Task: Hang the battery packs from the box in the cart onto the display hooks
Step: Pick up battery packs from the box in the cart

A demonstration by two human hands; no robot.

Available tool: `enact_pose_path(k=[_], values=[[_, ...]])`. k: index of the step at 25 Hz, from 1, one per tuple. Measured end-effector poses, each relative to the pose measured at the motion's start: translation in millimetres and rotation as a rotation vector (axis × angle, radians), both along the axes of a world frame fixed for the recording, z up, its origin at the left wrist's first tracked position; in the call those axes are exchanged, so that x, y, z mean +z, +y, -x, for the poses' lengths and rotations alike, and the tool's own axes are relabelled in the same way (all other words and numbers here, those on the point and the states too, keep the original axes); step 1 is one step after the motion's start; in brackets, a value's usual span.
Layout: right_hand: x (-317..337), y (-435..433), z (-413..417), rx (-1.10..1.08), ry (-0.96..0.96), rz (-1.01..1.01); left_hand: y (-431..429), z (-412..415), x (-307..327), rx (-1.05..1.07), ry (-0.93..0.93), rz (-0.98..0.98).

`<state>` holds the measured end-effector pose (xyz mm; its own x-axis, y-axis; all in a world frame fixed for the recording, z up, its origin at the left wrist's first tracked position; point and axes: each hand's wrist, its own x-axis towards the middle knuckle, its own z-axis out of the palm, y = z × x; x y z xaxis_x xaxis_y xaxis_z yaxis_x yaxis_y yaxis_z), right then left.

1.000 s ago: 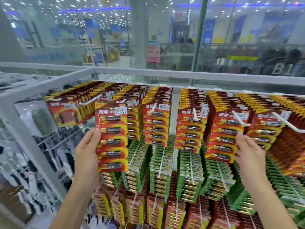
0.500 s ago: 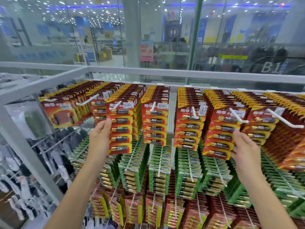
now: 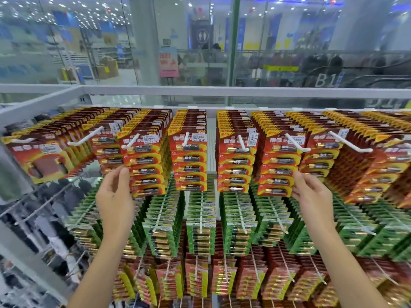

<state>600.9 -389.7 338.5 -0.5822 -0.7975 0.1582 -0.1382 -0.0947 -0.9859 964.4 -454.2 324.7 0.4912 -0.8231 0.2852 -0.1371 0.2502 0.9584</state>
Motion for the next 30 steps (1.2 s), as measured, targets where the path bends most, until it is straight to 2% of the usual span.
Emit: enact_pose_path(k=[4, 9, 16, 20, 26, 30], values=[[-35.5, 31.6, 3.2, -0.076, 0.056, -0.049, 35.7, 5.0, -27.0, -0.001, 0.028, -0.033], [-84.5, 94.6, 6.7, -0.180, -0.058, -0.156, 76.3, 63.1, -70.8, -0.271, 0.060, -0.178], [-142.2, 214.5, 52.3, -0.446, -0.154, -0.223, 124.0, 206.8, -131.4, -0.773, 0.088, -0.351], [-150.6, 296.7, 100.3, -0.663, -0.228, -0.241, 168.2, 304.2, -152.6, -1.058, 0.021, -0.398], [-172.3, 425.2, 168.3, -0.957, -0.292, -0.238, 259.2, 443.9, -163.6, -1.289, 0.011, -0.451], [-198.8, 495.9, 197.8, -1.097, -0.379, -0.268, 310.7, 513.9, -174.7, -1.433, -0.077, -0.508]])
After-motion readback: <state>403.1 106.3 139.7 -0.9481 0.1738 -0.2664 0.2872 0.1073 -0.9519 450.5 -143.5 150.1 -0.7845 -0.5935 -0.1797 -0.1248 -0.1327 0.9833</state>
